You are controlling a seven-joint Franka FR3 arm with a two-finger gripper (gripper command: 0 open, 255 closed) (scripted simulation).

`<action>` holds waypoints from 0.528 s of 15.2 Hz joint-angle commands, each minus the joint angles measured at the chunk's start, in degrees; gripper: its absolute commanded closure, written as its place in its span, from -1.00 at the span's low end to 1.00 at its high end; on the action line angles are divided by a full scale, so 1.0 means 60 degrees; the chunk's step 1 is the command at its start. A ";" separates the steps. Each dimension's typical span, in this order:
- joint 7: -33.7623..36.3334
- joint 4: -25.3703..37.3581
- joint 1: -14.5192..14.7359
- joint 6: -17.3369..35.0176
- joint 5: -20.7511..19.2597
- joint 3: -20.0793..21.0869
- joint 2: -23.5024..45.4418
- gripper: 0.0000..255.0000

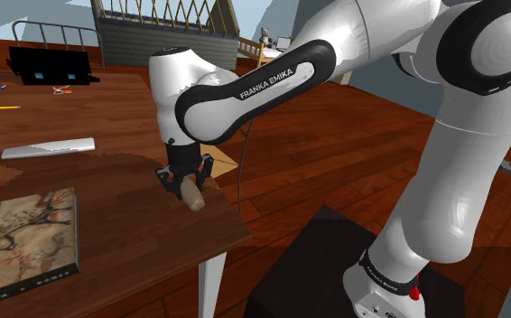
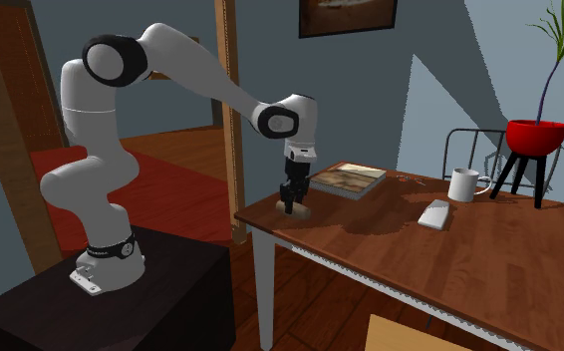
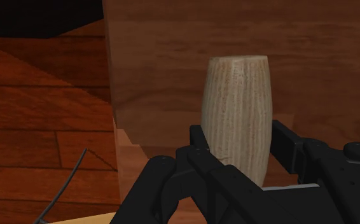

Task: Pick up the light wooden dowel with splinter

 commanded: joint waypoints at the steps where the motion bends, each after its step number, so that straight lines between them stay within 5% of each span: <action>1: -0.0038 0.0022 -0.0015 -0.0089 0.0041 0.0004 -0.0069 1.00; 8: -0.0240 0.0469 -0.0059 -0.0894 0.0289 0.0050 -0.0481 1.00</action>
